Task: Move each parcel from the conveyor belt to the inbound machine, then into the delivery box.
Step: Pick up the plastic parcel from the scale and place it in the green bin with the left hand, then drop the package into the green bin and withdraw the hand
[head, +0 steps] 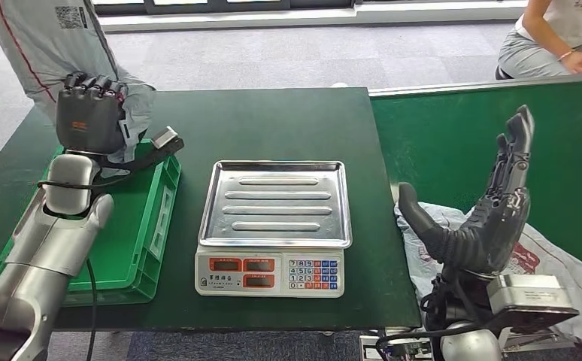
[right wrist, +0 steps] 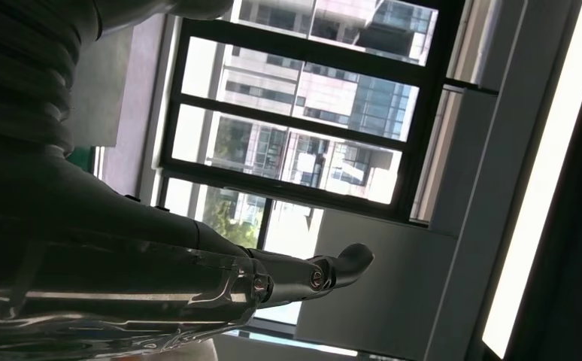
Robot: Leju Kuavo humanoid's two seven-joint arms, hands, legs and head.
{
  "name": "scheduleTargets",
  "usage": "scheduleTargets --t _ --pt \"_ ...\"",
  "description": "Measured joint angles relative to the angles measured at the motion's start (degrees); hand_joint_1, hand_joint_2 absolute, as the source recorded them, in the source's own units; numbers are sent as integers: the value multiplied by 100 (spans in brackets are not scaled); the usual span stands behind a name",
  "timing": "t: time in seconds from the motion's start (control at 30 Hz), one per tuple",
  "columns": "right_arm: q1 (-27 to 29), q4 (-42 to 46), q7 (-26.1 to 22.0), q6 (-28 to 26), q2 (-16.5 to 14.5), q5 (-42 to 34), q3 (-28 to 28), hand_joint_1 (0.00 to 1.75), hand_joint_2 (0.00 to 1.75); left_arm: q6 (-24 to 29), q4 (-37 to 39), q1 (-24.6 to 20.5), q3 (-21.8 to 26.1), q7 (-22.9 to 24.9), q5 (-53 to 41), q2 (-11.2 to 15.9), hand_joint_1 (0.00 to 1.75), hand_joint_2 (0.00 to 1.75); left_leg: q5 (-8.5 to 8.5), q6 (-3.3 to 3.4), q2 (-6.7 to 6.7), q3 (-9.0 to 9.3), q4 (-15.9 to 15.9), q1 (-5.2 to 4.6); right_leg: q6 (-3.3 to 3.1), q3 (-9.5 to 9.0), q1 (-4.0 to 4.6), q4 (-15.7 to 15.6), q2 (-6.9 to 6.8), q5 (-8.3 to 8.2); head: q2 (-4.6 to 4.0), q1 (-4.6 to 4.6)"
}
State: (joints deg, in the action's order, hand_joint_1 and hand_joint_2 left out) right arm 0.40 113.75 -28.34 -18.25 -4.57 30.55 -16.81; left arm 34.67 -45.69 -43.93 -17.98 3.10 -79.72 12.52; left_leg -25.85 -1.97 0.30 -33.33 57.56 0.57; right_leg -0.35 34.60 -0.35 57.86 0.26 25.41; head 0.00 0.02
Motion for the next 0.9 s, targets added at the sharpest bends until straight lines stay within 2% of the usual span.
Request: scheduleTargets --t 0.07,0.2,0.37,0.57,0.73,0.9 --pt "69 10 -27 -129 62 -29 -1 0 175 67 -118 91 333 -4 -19 86 175 175 0 -1 0 -2 0 3 -1 1 3 0 0 0 0 0" --pt "217 16 -33 -427 207 -93 -6 0 175 -312 -343 167 950 -103 -186 241 175 175 -1 0 1 -5 0 1 -1 2 2 0 0 1 0 1" --pt "257 62 119 -480 268 -31 -15 0 175 -346 -100 301 1424 -2 -481 352 175 175 -1 0 0 -7 0 1 -1 2 1 0 -1 1 0 0" --pt "261 138 214 -456 273 68 -15 0 175 -299 404 552 1764 28 -533 383 175 175 0 -1 0 -6 0 2 -1 5 2 0 0 1 0 0" --pt "267 172 212 -414 287 70 -15 0 175 -391 595 695 1832 -23 -544 363 175 175 -1 0 0 -7 1 0 -1 6 0 0 -1 1 0 0" --pt "268 210 205 -258 291 83 -15 0 175 -720 552 962 1851 -217 -554 160 175 175 -4 3 -1 -8 1 -3 0 7 -5 -1 -2 1 0 0"
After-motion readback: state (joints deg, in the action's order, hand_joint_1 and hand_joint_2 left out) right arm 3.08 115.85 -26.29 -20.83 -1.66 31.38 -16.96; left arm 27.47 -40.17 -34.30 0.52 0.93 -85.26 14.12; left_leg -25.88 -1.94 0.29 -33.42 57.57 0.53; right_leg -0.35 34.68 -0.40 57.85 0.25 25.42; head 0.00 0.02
